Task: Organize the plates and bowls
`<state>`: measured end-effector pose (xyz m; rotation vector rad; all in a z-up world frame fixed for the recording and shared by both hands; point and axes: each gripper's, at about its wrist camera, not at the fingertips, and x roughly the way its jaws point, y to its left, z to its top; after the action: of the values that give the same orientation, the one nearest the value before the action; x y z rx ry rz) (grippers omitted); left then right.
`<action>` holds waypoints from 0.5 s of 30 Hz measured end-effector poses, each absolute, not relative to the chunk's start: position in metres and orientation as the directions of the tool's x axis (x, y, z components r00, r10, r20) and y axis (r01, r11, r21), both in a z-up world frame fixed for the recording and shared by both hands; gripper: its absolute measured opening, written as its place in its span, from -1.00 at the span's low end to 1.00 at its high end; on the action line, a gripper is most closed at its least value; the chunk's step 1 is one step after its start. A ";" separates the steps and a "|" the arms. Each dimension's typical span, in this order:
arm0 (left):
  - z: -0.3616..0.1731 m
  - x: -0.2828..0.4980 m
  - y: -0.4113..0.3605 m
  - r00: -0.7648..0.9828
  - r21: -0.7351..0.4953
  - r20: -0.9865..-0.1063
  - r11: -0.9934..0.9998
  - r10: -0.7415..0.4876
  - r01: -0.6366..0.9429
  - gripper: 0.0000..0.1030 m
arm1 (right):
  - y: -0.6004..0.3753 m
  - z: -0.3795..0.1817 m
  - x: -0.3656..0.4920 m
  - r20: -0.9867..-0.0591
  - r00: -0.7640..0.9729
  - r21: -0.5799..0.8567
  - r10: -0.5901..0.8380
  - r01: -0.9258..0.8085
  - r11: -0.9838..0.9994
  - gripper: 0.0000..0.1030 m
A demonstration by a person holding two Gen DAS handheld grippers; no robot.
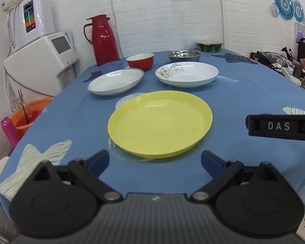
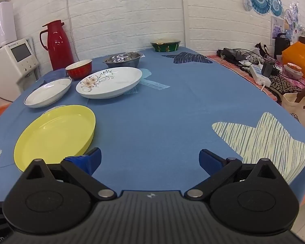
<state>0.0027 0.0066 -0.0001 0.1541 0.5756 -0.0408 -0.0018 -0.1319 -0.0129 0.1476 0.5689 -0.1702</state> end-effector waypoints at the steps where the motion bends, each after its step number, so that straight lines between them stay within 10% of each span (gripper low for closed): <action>1: 0.000 0.002 0.007 0.839 0.133 -0.545 0.988 0.003 0.082 0.88 | -0.132 -0.013 -0.002 -0.545 0.830 0.092 -0.119 0.200 0.975 0.75; 15: -0.001 0.004 0.007 0.840 0.122 -0.542 0.987 -0.020 0.102 0.88 | -0.131 -0.014 -0.002 -0.544 0.831 0.091 -0.120 0.201 0.975 0.75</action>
<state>0.0040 0.0068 -0.0007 0.1479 0.5706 -0.0644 -0.0024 -0.1310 -0.0140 0.1468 0.5659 -0.1706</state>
